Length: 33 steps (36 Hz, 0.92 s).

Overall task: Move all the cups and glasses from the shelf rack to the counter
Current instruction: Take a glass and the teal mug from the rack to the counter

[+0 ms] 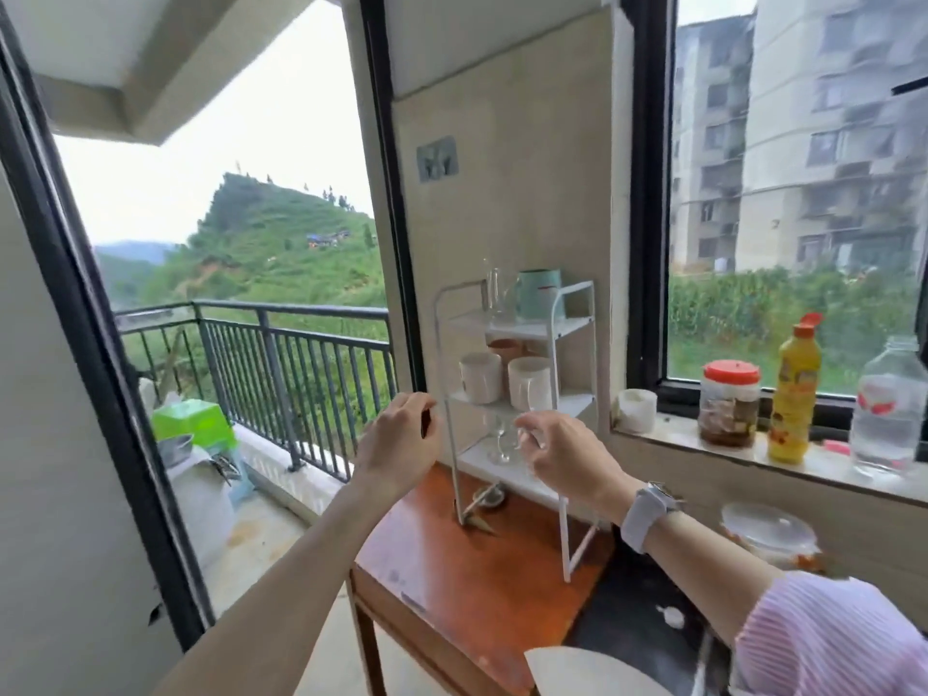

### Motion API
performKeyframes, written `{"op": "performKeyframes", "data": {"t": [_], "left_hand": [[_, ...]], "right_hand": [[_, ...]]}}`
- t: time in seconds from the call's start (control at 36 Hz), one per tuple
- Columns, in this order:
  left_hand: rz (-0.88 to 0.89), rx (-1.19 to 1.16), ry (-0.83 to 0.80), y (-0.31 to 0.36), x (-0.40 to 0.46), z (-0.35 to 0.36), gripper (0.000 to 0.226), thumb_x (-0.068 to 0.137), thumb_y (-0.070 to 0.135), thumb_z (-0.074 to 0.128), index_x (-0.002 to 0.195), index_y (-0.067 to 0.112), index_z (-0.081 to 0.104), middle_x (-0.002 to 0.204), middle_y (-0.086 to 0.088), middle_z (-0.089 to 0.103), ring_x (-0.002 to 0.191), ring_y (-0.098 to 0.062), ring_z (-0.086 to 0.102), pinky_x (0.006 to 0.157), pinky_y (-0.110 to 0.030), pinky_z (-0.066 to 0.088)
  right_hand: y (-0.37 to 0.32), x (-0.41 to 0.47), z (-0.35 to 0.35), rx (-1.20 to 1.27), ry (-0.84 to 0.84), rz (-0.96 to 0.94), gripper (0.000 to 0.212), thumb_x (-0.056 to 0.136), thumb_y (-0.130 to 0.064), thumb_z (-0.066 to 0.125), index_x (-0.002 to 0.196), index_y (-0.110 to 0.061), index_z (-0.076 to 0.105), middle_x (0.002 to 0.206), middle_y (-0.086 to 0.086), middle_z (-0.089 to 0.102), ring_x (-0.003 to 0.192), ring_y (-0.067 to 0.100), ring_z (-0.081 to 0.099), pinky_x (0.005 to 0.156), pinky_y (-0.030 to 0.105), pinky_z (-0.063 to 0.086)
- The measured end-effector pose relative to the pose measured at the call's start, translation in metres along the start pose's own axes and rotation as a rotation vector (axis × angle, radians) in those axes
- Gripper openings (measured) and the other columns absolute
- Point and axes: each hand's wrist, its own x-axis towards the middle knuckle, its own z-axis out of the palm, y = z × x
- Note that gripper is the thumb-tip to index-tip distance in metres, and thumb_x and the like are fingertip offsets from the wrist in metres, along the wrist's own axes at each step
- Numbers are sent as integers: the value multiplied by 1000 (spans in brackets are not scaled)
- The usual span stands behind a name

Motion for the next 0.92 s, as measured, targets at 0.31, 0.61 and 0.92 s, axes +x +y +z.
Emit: {"op": "performKeyframes", "data": {"t": [0.31, 0.61, 0.92], "left_hand": [[65, -204, 42, -43, 152, 46, 31, 92, 20, 51, 120, 8, 57, 121, -11, 61, 107, -22, 59, 88, -26, 44], [139, -502, -82, -66, 310, 116, 29, 91, 17, 52, 117, 6, 57, 116, -10, 64, 104, -22, 59, 91, -29, 43], [160, -955, -282, -48, 391, 166, 21, 90, 11, 52, 106, 17, 63, 106, -2, 67, 93, -10, 59, 83, -24, 44]], "right_hand": [[24, 147, 27, 87, 147, 45, 34, 94, -13, 42, 126, -6, 51, 128, 12, 58, 116, 22, 54, 97, 24, 37], [56, 291, 44, 57, 299, 258, 39, 93, -6, 40, 131, -1, 44, 132, 17, 54, 124, 29, 48, 106, 36, 36], [89, 357, 50, 401, 451, 476, 26, 89, 3, 43, 106, -9, 61, 101, 8, 62, 88, 18, 55, 74, 30, 50]]}}
